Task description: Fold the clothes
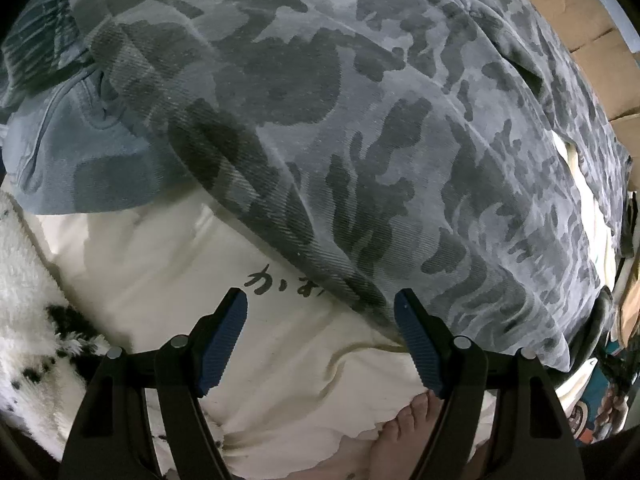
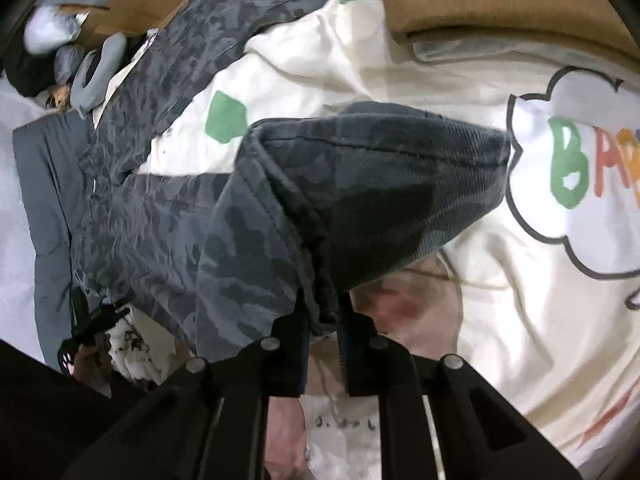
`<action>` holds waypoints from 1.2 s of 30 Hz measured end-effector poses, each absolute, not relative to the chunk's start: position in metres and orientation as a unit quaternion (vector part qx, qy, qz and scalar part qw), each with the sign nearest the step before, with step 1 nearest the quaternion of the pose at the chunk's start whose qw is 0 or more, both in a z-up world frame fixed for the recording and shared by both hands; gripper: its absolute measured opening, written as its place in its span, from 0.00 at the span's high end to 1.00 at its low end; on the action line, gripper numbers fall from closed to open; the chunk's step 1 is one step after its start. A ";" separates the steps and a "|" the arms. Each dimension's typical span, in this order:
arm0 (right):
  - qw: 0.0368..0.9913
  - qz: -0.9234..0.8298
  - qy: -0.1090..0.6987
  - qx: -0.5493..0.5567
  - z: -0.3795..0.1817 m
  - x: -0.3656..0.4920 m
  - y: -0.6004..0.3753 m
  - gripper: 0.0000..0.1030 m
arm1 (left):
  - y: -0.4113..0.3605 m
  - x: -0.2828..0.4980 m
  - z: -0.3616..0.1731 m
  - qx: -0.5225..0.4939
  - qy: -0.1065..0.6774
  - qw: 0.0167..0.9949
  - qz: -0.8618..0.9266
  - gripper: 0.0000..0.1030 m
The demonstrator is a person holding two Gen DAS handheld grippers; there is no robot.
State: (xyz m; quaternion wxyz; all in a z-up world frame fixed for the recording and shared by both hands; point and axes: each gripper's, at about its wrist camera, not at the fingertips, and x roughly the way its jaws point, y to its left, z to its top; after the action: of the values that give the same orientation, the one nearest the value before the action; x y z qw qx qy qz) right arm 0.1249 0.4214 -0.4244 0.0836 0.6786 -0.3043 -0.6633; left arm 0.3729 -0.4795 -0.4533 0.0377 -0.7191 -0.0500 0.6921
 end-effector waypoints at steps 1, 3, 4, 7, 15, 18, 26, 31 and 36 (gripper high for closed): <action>0.085 -0.664 -0.302 0.679 -0.421 0.127 0.422 0.90 | -0.479 0.372 -0.453 -0.719 -0.051 0.038 0.692 0.26; 0.085 -0.665 -0.302 0.678 -0.412 0.133 0.422 0.91 | -0.478 0.370 -0.454 -0.718 -0.054 0.040 0.693 0.26; 0.086 -0.665 -0.301 0.678 -0.407 0.136 0.423 0.91 | -0.477 0.370 -0.454 -0.717 -0.056 0.040 0.693 0.26; 0.082 -0.661 -0.302 0.682 -0.397 0.150 0.424 0.92 | -0.475 0.367 -0.454 -0.716 -0.060 0.042 0.694 0.26; 0.070 -0.631 -0.304 0.711 -0.370 0.198 0.428 0.92 | -0.476 0.361 -0.453 -0.703 -0.103 0.051 0.702 0.26; 0.063 -0.620 -0.305 0.720 -0.363 0.211 0.429 0.92 | -0.482 0.359 -0.453 -0.697 -0.123 0.044 0.705 0.26; 0.041 -0.578 -0.317 0.751 -0.351 0.243 0.429 0.92 | -0.559 0.324 -0.493 -0.688 -0.158 0.032 0.708 0.26; 0.027 -0.555 -0.311 0.771 -0.349 0.258 0.428 0.93 | -0.589 0.303 -0.509 -0.670 -0.172 0.017 0.722 0.26; 0.021 -0.522 -0.302 0.798 -0.357 0.271 0.421 0.93 | -0.604 0.288 -0.502 -0.648 -0.197 -0.005 0.736 0.26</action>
State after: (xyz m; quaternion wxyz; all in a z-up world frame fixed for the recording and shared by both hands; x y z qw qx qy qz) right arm 0.2711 0.4212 -0.3565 0.0214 0.7978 -0.3015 -0.5216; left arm 0.2877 -0.6039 -0.5024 -0.0051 -0.6477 -0.1965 0.7361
